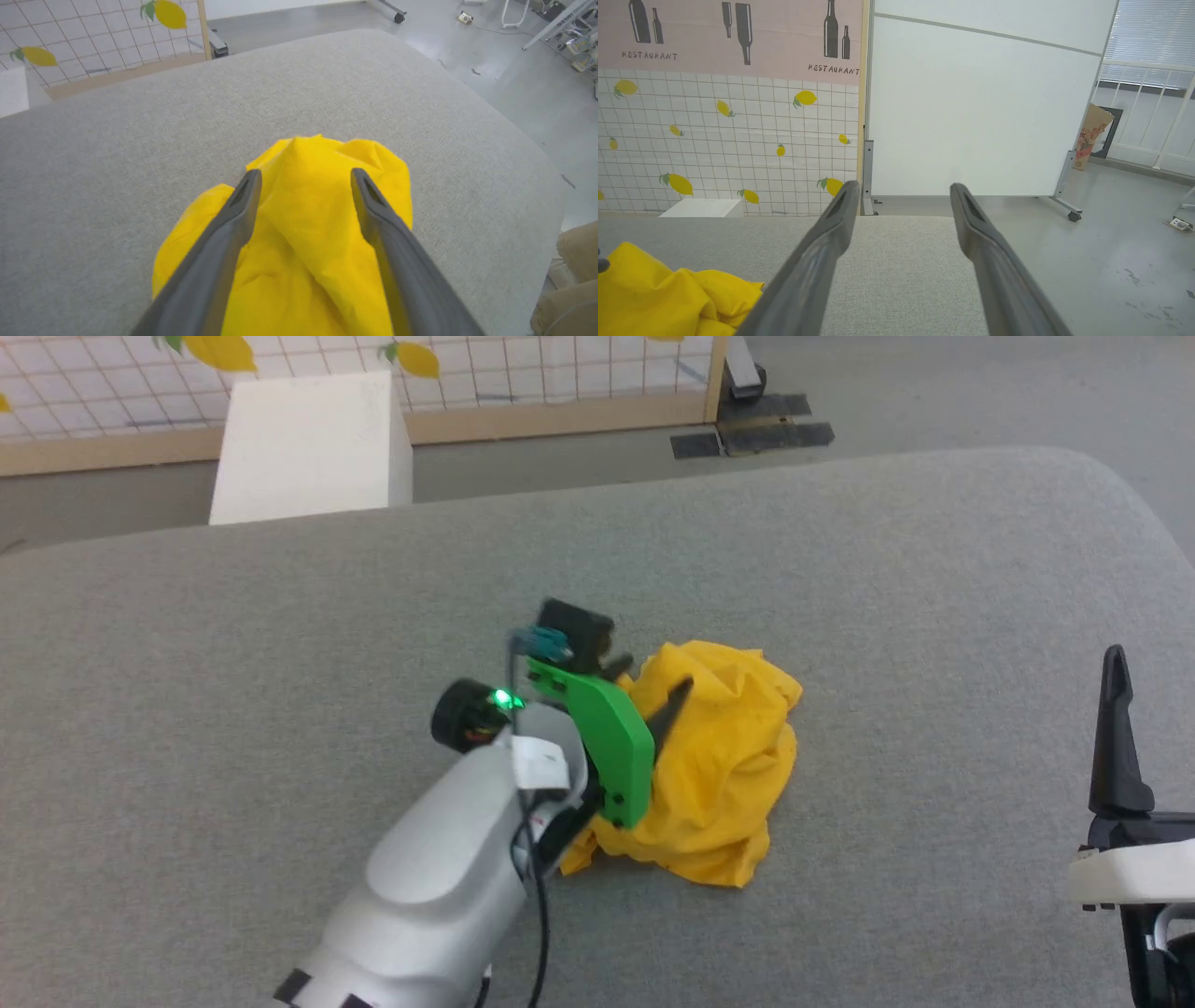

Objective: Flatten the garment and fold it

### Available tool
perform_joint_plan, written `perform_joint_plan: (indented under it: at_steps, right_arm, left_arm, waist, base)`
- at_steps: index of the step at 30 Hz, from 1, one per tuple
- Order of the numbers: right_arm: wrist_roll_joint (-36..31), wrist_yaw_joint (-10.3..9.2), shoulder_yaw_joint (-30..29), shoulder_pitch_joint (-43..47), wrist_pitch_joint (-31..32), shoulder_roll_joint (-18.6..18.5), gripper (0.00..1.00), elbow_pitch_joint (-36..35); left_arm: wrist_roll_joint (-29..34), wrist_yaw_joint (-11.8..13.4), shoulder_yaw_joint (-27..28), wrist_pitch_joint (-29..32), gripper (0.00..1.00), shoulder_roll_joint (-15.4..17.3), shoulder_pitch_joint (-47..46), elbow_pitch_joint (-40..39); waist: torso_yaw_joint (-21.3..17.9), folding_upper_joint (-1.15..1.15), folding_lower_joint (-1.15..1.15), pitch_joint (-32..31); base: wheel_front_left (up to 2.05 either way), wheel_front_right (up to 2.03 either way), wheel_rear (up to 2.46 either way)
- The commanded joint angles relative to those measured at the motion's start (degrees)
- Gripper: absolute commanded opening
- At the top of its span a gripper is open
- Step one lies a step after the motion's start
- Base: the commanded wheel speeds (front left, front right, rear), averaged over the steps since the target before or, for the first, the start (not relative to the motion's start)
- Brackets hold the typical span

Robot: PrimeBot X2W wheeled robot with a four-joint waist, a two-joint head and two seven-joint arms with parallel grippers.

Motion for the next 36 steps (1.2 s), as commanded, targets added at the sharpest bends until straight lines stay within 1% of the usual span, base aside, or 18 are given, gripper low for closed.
perform_joint_plan:
  at_steps: [1, 4, 8, 9, 11, 12, 13, 15, 18, 21, 23, 26, 27, 29, 33, 36]
  right_arm:
    - [-0.18, -0.10, -0.15, 0.56, 0.19, 0.05, 1.00, -0.21]
    - [-0.27, -0.10, -0.04, 1.30, 0.56, 0.05, 1.00, -0.56]
    - [-0.22, -0.10, 0.38, 2.32, 0.94, 0.05, 1.00, -0.88]
    - [-0.18, -0.10, 0.41, 2.62, 1.03, 0.05, 1.00, -0.93]
    - [-0.09, -0.10, 0.43, 3.11, 1.13, 0.05, 1.00, -0.94]
    - [-0.07, -0.10, 0.44, 3.24, 1.15, 0.05, 1.00, -0.90]
    - [-0.02, -0.10, 0.47, 3.45, 1.15, 0.05, 1.00, -0.79]
    - [0.21, -0.10, 0.51, 3.79, 1.09, 0.05, 1.00, -0.44]
    - [0.55, -0.10, 0.60, 4.26, 0.91, 0.05, 1.00, 0.21]
    - [0.92, -0.10, 0.70, 4.67, 0.68, 0.05, 1.00, 0.92]
    - [1.13, -0.10, 0.79, 4.88, 0.43, 0.05, 1.00, 1.54]
    - [1.33, -0.10, 0.95, 5.13, 0.15, 0.05, 1.00, 2.48]
    - [1.51, -0.10, 1.00, 5.03, -0.10, 0.05, 1.00, 3.06]
    - [1.54, -0.10, 0.99, 4.62, -0.06, 0.05, 1.00, 3.15]
    - [1.90, -0.10, 1.18, 2.77, 0.80, 0.05, 1.00, 2.53]
    - [2.57, -0.10, 1.69, 0.13, 2.97, 0.05, 1.00, 1.65]
  left_arm:
    - [-0.98, 0.81, 1.53, -1.68, 1.00, 1.31, -0.42, -1.80]
    - [-1.26, 3.32, 5.65, -6.65, 1.00, 4.57, 1.50, -7.64]
    - [0.67, 9.26, 12.06, -15.11, 1.00, 10.62, 7.42, -17.46]
    - [1.14, 11.25, 13.88, -17.24, 1.00, 11.99, 9.75, -20.03]
    - [2.37, 13.97, 16.13, -20.53, 1.00, 14.30, 14.23, -24.68]
    - [2.81, 14.78, 16.74, -21.61, 1.00, 14.94, 15.79, -26.23]
    - [3.34, 16.37, 17.85, -23.13, 1.00, 15.61, 18.55, -28.74]
    - [5.80, 18.71, 18.80, -25.19, 1.00, 17.27, 23.77, -33.52]
    - [8.86, 20.84, 19.80, -26.71, 1.00, 17.91, 29.86, -38.81]
    - [13.16, 22.85, 20.44, -27.16, 1.00, 17.73, 35.72, -42.41]
    - [15.89, 23.72, 20.75, -27.20, 1.00, 17.09, 38.85, -43.77]
    - [19.60, 23.72, 20.24, -27.22, 1.00, 16.91, 42.37, -42.88]
    - [20.61, 23.28, 20.13, -27.23, 1.00, 14.89, 43.95, -41.99]
    - [20.75, 22.55, 20.47, -27.23, 1.00, 13.60, 44.24, -41.69]
    - [21.56, 21.04, 21.47, -27.23, 1.00, 11.83, 43.97, -41.18]
    - [22.05, 19.88, 22.60, -27.24, 1.00, 10.66, 43.29, -40.97]
  waist:
    - [1.47, 0.00, 0.00, -1.73]
    - [1.97, 0.00, 0.00, -2.47]
    - [2.31, 0.00, 0.00, -2.83]
    - [2.42, 0.00, 0.00, -2.86]
    - [2.59, 0.00, 0.00, -2.87]
    - [2.63, 0.00, 0.00, -2.87]
    - [2.67, 0.00, 0.00, -2.89]
    - [2.73, 0.00, 0.00, -2.82]
    - [2.94, 0.00, 0.00, -2.69]
    - [3.13, 0.00, 0.00, -2.53]
    - [3.24, 0.00, 0.00, -2.47]
    - [3.51, 0.00, 0.00, -2.40]
    - [3.86, 0.00, 0.00, -2.05]
    - [4.04, 0.00, 0.00, -1.81]
    - [4.64, 0.00, 0.00, -0.91]
    - [5.31, 0.00, 0.00, 0.17]
  base:
    - [0.00, 0.00, 0.00]
    - [0.00, 0.00, 0.00]
    - [0.00, 0.00, 0.00]
    - [0.00, 0.00, 0.00]
    - [0.00, 0.00, 0.00]
    - [0.00, 0.00, 0.00]
    - [0.00, 0.00, 0.00]
    - [0.00, 0.00, 0.00]
    - [0.00, 0.00, 0.00]
    - [0.00, 0.00, 0.00]
    - [0.00, 0.00, 0.00]
    - [0.00, 0.00, 0.00]
    - [0.00, 0.00, 0.00]
    - [0.00, 0.00, 0.00]
    - [0.00, 0.00, 0.00]
    - [0.00, 0.00, 0.00]
